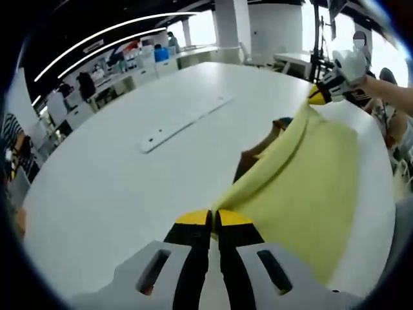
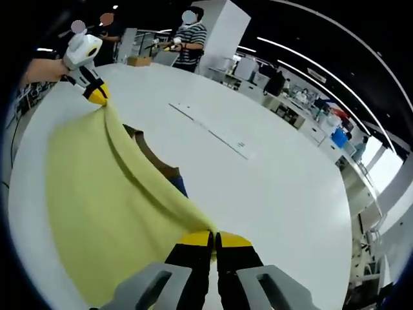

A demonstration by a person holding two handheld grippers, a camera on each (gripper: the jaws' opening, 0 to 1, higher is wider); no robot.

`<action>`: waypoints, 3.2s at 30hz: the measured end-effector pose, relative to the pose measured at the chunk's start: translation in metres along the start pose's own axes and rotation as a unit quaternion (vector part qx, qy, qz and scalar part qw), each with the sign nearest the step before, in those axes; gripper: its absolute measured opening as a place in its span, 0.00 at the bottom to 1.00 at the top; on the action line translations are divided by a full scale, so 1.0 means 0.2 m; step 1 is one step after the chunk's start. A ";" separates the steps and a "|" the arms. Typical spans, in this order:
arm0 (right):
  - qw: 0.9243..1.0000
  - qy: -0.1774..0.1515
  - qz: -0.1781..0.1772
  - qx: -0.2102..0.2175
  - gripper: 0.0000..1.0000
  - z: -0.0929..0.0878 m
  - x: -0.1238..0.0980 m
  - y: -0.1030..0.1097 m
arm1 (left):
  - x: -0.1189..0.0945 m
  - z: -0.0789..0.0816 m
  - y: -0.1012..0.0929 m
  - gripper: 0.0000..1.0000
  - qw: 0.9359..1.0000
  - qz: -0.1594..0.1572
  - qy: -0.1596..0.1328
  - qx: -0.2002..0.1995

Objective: Fold the garment on the visible template until the final outline fits inside the template.

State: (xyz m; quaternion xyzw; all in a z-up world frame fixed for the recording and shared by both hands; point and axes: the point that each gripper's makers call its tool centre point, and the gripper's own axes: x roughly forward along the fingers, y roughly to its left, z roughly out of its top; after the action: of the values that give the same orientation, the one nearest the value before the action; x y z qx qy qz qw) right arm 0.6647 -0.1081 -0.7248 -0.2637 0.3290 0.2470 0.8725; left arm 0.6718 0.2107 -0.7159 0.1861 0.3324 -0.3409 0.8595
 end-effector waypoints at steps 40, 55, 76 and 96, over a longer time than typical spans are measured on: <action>0.999 0.024 0.011 -0.040 0.00 -0.07 0.05 0.03 | 0.05 -0.13 0.02 0.14 0.990 0.021 0.032 0.135; 0.997 0.006 -0.016 0.073 0.00 -0.04 0.04 -0.03 | 0.03 -0.04 0.06 0.01 0.998 0.019 -0.042 -0.053; 0.974 -0.050 -0.028 0.220 0.20 0.04 0.11 -0.06 | 0.05 -0.03 0.16 0.26 0.983 0.100 -0.072 -0.135; 0.966 -0.051 0.049 0.247 0.76 0.07 -0.06 0.09 | -0.13 0.01 0.02 0.83 0.986 0.052 -0.106 -0.120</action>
State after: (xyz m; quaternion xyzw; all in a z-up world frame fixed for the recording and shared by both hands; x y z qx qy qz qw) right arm 0.6518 -0.0899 -0.7128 -0.0100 0.3472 0.2140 0.9130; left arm 0.6616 0.2236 -0.6966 0.0619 0.2677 -0.2708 0.9226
